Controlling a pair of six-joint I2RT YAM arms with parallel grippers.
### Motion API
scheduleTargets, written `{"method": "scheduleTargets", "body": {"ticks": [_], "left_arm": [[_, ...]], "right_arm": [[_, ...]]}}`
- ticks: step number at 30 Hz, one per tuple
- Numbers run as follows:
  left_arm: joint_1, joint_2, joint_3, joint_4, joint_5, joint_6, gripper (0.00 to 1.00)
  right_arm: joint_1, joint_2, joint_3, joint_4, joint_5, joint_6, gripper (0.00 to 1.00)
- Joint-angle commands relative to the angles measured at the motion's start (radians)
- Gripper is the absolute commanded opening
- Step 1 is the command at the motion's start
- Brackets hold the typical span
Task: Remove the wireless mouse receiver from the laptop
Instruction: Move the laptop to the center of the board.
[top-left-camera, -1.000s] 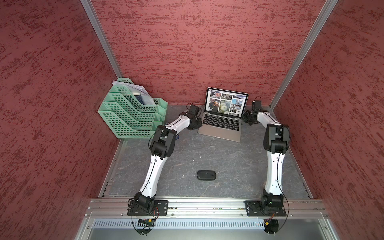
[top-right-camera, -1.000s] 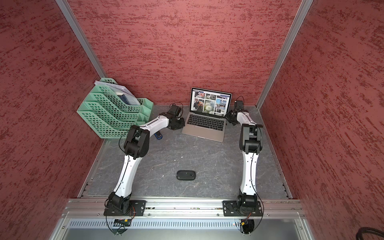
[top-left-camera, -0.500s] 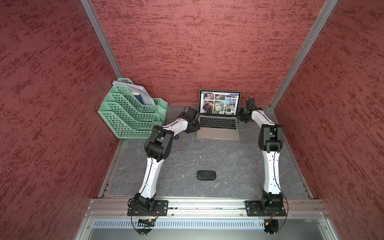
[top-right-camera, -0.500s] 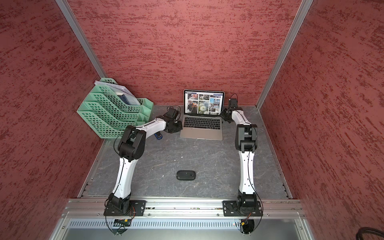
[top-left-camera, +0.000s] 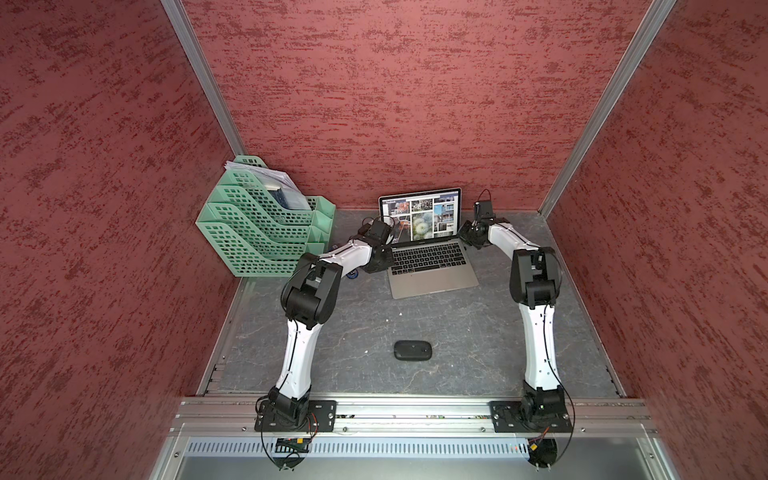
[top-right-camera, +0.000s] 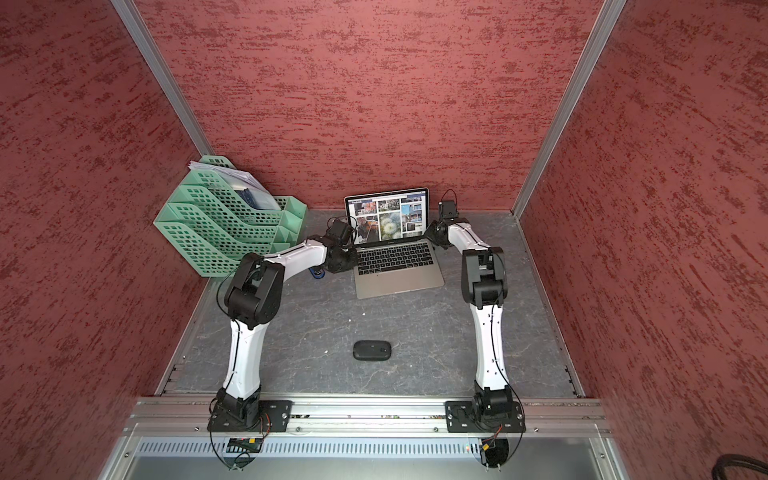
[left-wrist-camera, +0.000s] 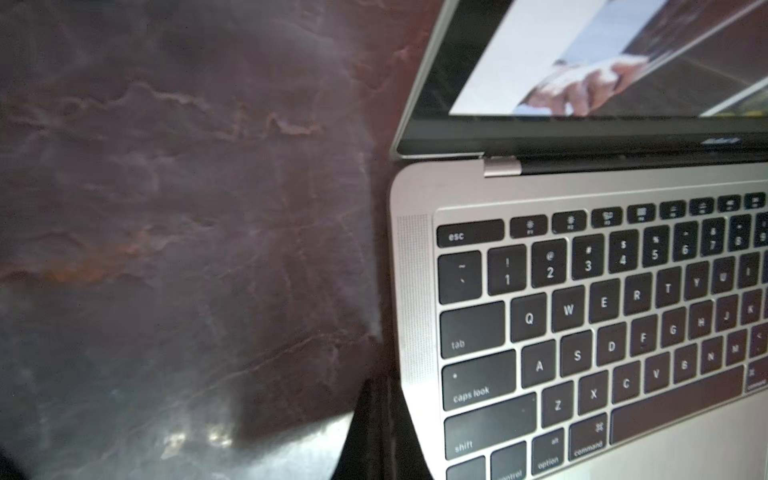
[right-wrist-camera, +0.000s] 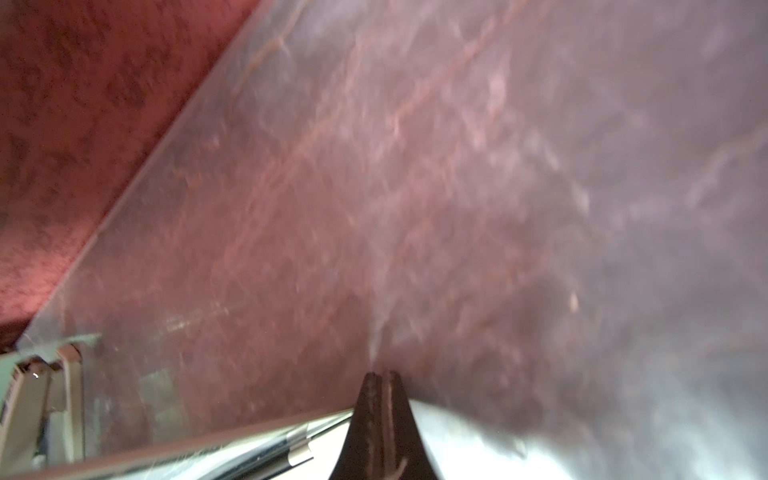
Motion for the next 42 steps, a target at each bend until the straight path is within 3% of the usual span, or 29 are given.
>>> {"method": "scheduleTargets", "body": {"ticks": [1, 21, 30, 36, 42], "left_arm": [[-0.026, 0.012, -0.048, -0.002, 0.061, 0.007, 0.00], [-0.029, -0.031, -0.117, 0.027, 0.061, 0.008, 0.00], [-0.028, -0.024, -0.116, 0.034, 0.057, 0.019, 0.00], [-0.023, -0.041, -0.114, 0.072, 0.017, 0.036, 0.00], [-0.012, -0.002, -0.019, 0.043, 0.019, 0.055, 0.00]], "right_arm": [[0.102, -0.053, -0.120, -0.120, -0.128, -0.008, 0.00], [0.135, -0.208, -0.310, -0.090, -0.098, -0.014, 0.00], [0.144, -0.208, -0.314, -0.107, -0.079, -0.018, 0.00], [0.144, -0.230, -0.259, -0.181, 0.052, -0.083, 0.00], [0.144, -0.273, -0.262, -0.200, 0.065, -0.105, 0.00]]}}
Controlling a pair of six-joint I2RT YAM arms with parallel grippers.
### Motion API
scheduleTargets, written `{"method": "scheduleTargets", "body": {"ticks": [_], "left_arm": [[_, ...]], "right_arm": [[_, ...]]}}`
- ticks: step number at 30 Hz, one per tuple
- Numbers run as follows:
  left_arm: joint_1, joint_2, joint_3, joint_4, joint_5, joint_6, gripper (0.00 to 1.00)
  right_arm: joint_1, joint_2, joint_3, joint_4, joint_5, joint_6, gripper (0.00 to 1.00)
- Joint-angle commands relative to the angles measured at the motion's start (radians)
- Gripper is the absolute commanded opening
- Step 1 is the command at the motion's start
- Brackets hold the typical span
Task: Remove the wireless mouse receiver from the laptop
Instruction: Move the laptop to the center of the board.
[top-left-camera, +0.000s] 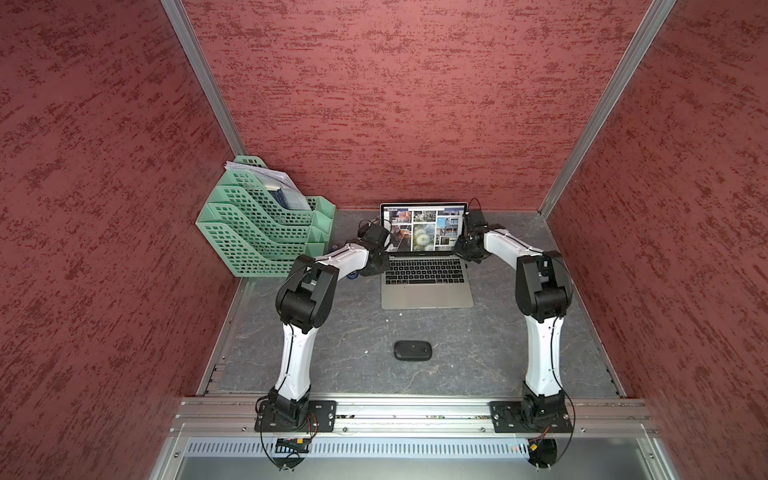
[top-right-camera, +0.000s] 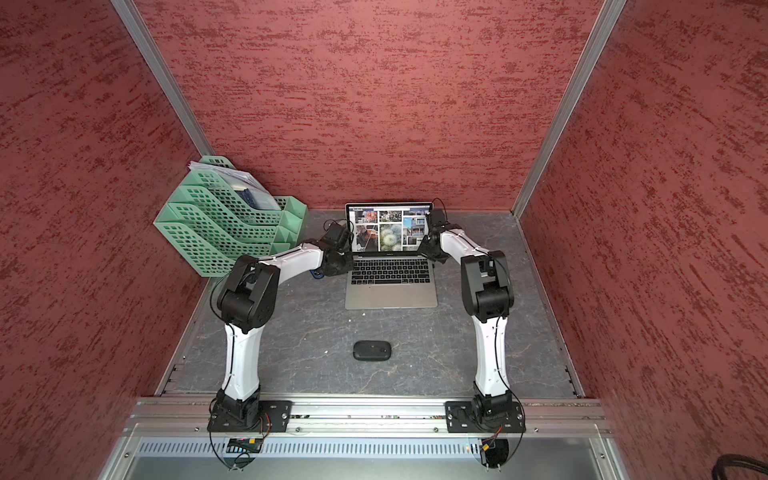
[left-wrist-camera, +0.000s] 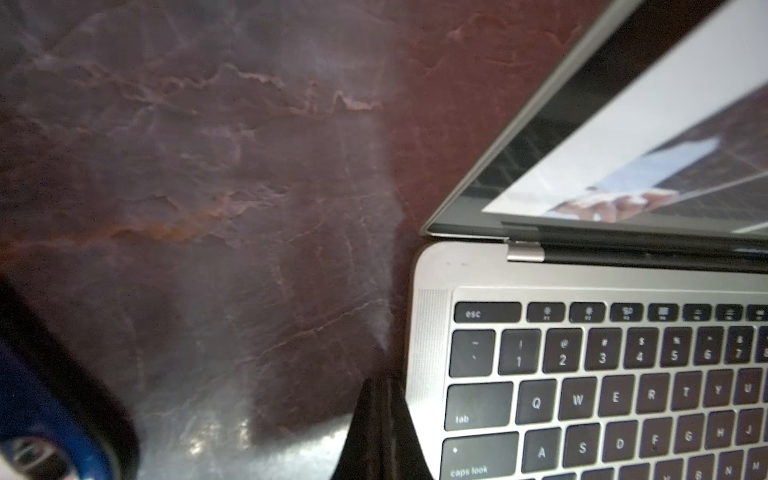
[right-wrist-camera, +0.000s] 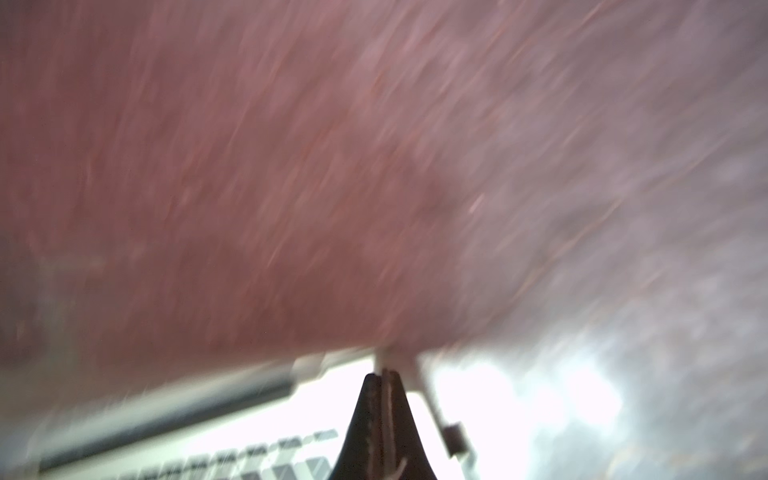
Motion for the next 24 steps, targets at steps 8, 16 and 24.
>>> {"method": "scheduleTargets", "body": {"ticks": [8, 16, 24], "left_arm": [[-0.026, -0.054, 0.035, -0.003, -0.012, 0.022, 0.00], [-0.024, -0.272, 0.009, -0.075, -0.197, 0.101, 0.46], [-0.024, -0.430, -0.139, -0.077, -0.204, 0.042, 0.78]], "right_arm": [[0.033, -0.146, 0.005, -0.122, 0.088, -0.144, 0.00], [0.034, -0.407, 0.040, -0.256, 0.109, -0.281, 0.31], [0.032, -0.568, -0.298, -0.266, 0.147, -0.294, 0.44]]}}
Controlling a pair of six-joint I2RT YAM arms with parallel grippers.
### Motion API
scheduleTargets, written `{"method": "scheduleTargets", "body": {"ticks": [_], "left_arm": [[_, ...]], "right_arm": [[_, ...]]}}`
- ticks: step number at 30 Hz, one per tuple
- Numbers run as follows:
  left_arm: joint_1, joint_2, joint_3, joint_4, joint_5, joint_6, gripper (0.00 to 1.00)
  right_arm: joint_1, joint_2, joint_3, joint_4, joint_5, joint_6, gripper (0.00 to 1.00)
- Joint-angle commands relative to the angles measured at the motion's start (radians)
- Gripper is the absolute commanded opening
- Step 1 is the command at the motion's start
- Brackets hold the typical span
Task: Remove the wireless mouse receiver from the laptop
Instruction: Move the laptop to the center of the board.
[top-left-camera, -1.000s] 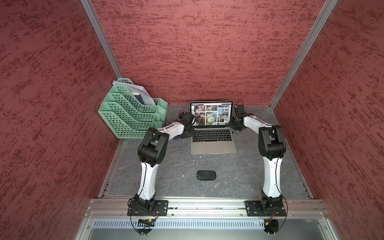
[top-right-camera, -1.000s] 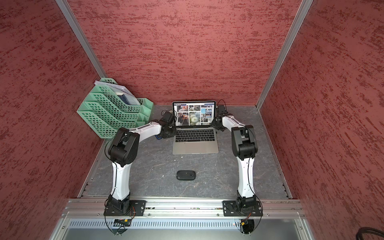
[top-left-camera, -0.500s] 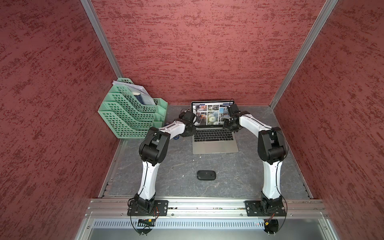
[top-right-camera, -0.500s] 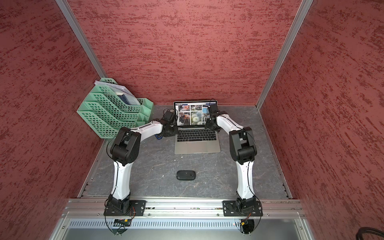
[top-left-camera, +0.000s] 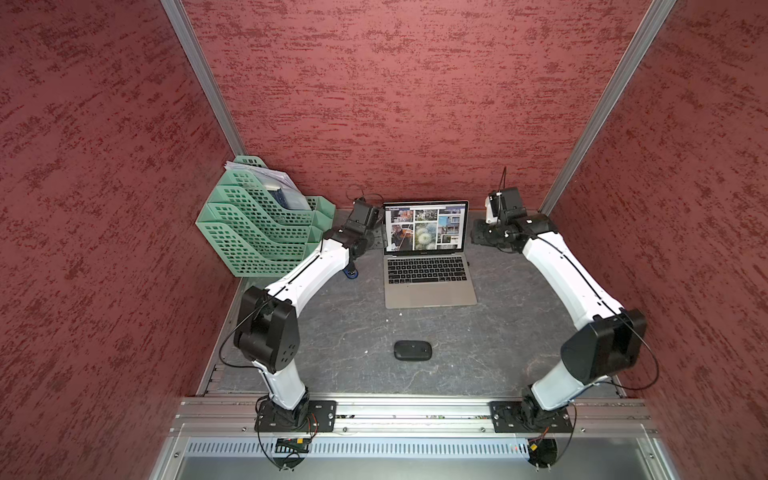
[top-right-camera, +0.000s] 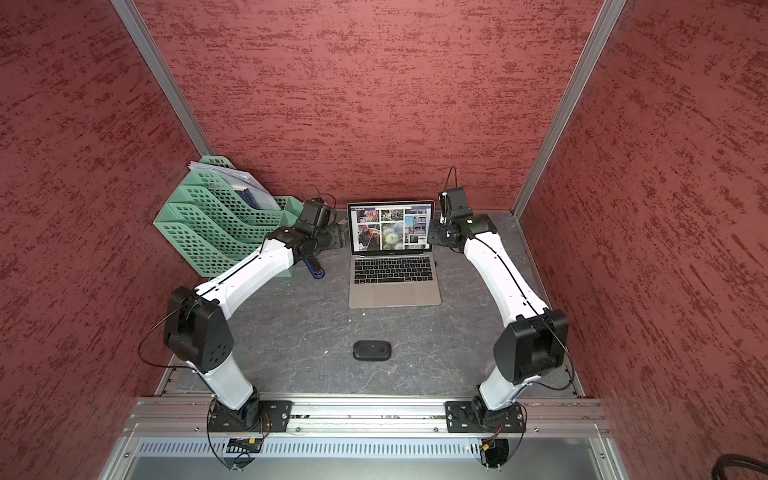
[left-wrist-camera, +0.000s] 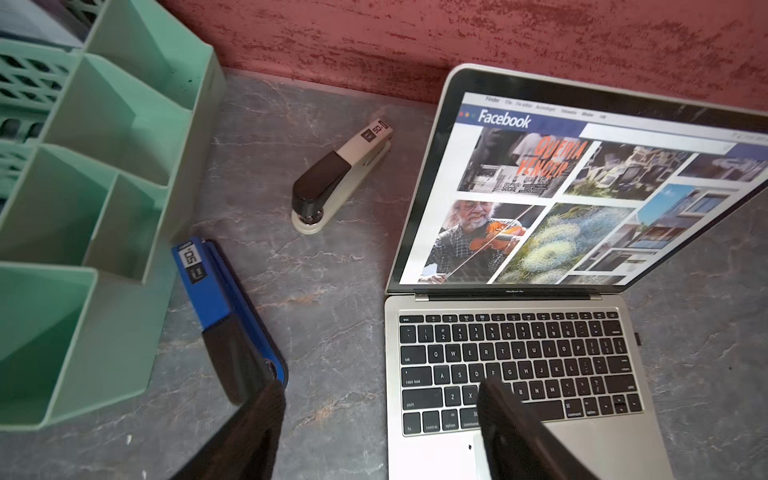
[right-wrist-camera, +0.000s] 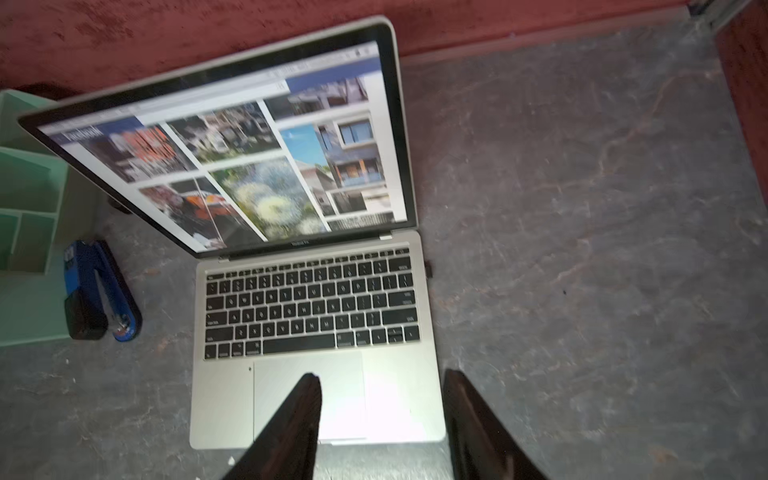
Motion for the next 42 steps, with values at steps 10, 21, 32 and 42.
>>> {"method": "scheduleTargets", "body": {"ticks": [10, 21, 32, 42], "left_arm": [[-0.001, -0.052, -0.259, 0.055, 0.027, -0.102, 0.63], [0.000, -0.129, -0.315, 0.093, 0.017, -0.092, 0.78], [0.015, -0.134, -0.286, 0.062, 0.041, -0.092, 0.86], [0.022, -0.115, -0.290, 0.073, 0.076, -0.104, 0.84]], "right_arm": [[-0.052, 0.127, -0.342, 0.141, 0.102, 0.077, 0.00], [-0.053, 0.321, -0.298, 0.237, 0.023, 0.075, 0.00], [-0.054, 0.396, -0.227, 0.255, -0.016, 0.065, 0.00], [-0.013, 0.391, -0.227, 0.267, -0.072, 0.100, 0.00]]}}
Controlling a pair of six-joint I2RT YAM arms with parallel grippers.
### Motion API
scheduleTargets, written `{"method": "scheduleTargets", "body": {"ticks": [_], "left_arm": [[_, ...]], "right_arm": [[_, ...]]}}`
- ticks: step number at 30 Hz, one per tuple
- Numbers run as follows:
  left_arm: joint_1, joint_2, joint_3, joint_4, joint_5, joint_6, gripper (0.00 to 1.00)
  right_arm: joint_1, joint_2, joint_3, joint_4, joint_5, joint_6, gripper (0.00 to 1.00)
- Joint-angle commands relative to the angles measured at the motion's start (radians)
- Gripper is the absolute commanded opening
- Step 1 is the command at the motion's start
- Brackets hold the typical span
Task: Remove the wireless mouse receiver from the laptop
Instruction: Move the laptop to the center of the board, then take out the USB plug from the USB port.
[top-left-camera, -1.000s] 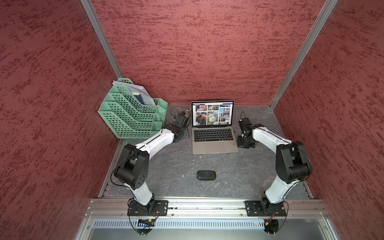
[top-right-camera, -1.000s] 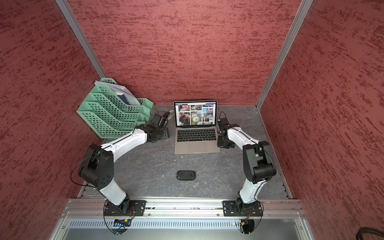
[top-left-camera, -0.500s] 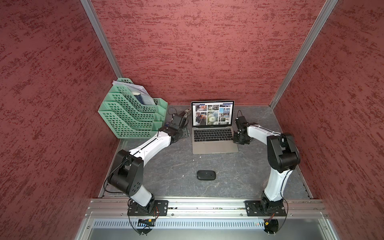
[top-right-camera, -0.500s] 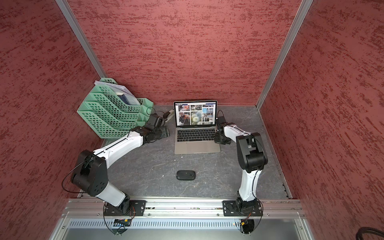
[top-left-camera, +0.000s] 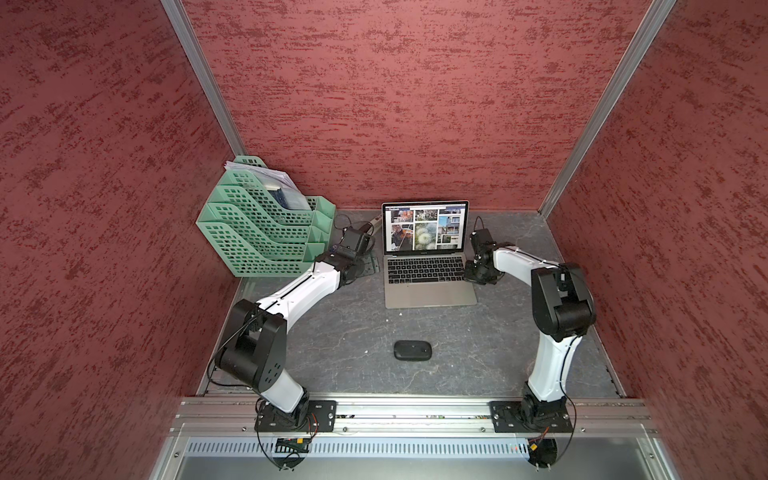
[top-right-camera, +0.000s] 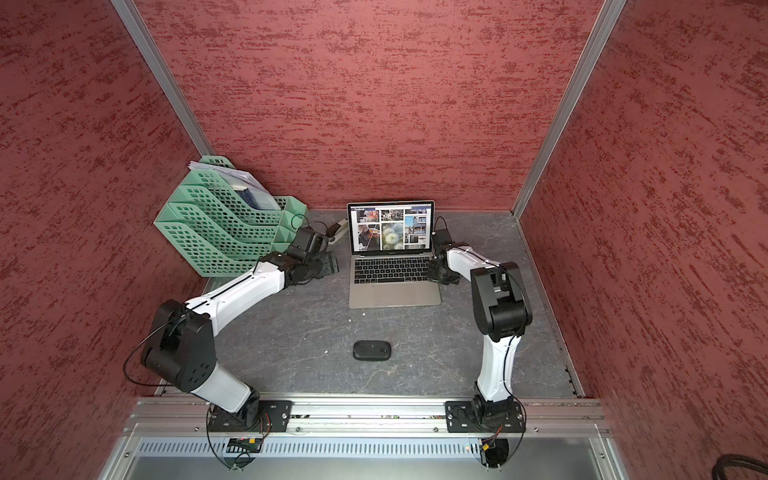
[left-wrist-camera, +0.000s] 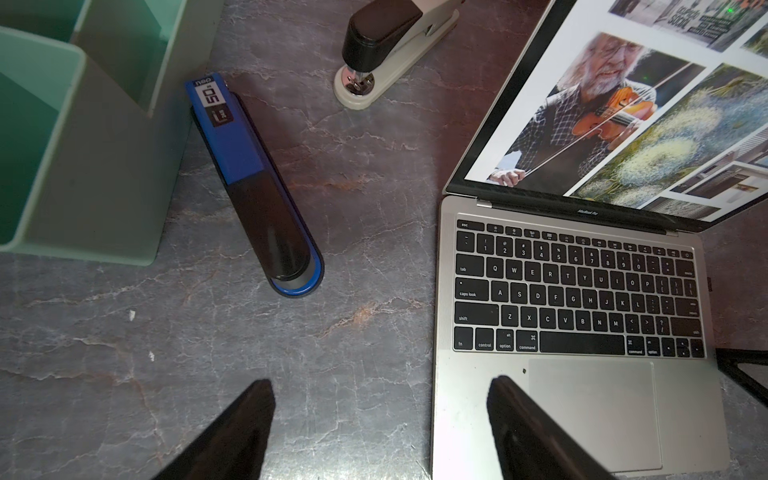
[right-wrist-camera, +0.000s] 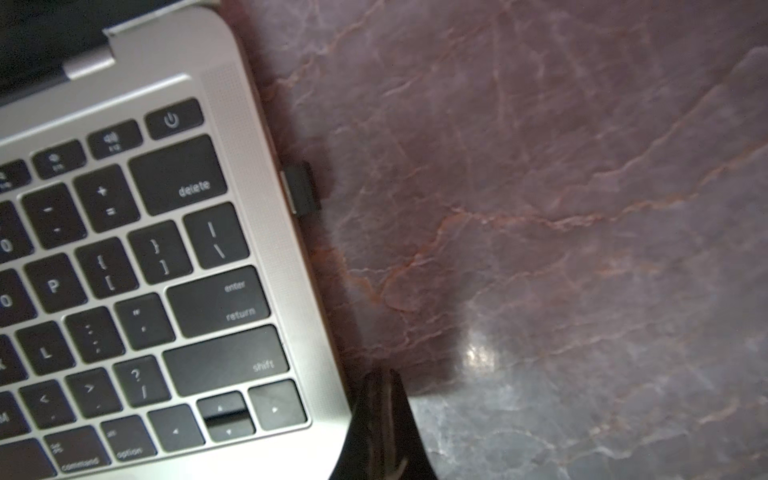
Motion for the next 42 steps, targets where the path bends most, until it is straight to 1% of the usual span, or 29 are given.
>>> {"method": "scheduleTargets", "body": {"ticks": [1, 18, 21, 23, 24, 27, 30, 32, 33, 34, 35, 36, 37, 38, 39, 40, 42], "left_arm": [[0.003, 0.004, 0.019, 0.008, 0.019, -0.004, 0.84], [0.003, 0.036, 0.012, 0.033, 0.052, -0.016, 0.83], [0.003, 0.031, 0.010, 0.038, 0.055, -0.013, 0.85], [0.002, 0.024, 0.012, 0.039, 0.055, -0.007, 0.88], [0.002, 0.019, 0.013, 0.039, 0.052, -0.004, 0.91], [0.000, -0.015, 0.014, 0.038, 0.033, 0.012, 1.00], [-0.007, -0.079, 0.005, 0.052, 0.000, 0.035, 1.00], [-0.017, -0.144, -0.004, 0.068, -0.042, 0.052, 1.00], [-0.024, -0.178, -0.010, 0.080, -0.066, 0.062, 1.00], [-0.033, -0.221, -0.022, 0.101, -0.089, 0.080, 1.00], [-0.039, -0.260, -0.039, 0.139, -0.097, 0.101, 1.00], [-0.039, -0.304, -0.064, 0.190, -0.091, 0.113, 1.00], [-0.033, -0.346, -0.098, 0.248, -0.079, 0.106, 1.00], [-0.019, -0.375, -0.123, 0.300, -0.046, 0.090, 1.00], [0.005, -0.403, -0.158, 0.340, 0.009, 0.052, 1.00], [0.038, -0.421, -0.188, 0.390, 0.086, 0.017, 1.00], [0.110, -0.423, -0.226, 0.480, 0.288, -0.017, 1.00]], "right_arm": [[0.040, 0.016, 0.009, 0.022, -0.057, 0.025, 0.00], [0.092, 0.010, 0.038, -0.003, -0.058, 0.046, 0.00], [0.097, 0.005, 0.038, -0.008, -0.054, 0.051, 0.00], [0.097, -0.005, 0.044, -0.021, -0.036, 0.046, 0.00], [0.097, -0.012, 0.050, -0.033, -0.023, 0.041, 0.00], [0.099, -0.073, 0.083, -0.094, 0.039, 0.007, 0.00], [0.101, -0.191, 0.130, -0.154, 0.103, -0.063, 0.00], [0.112, -0.295, 0.172, -0.188, 0.149, -0.153, 0.00], [0.121, -0.338, 0.189, -0.193, 0.167, -0.204, 0.04], [0.132, -0.393, 0.204, -0.187, 0.173, -0.275, 0.22], [0.138, -0.434, 0.210, -0.169, 0.158, -0.344, 0.46], [0.139, -0.475, 0.209, -0.151, 0.101, -0.419, 0.78], [0.139, -0.503, 0.203, -0.139, 0.032, -0.495, 0.98], [0.139, -0.511, 0.193, -0.135, -0.026, -0.569, 0.99], [0.138, -0.511, 0.163, -0.128, -0.114, -0.664, 0.98], [0.138, -0.538, 0.117, -0.109, -0.187, -0.782, 0.98], [0.136, -0.535, 0.044, -0.067, -0.230, -0.941, 0.98]]}}
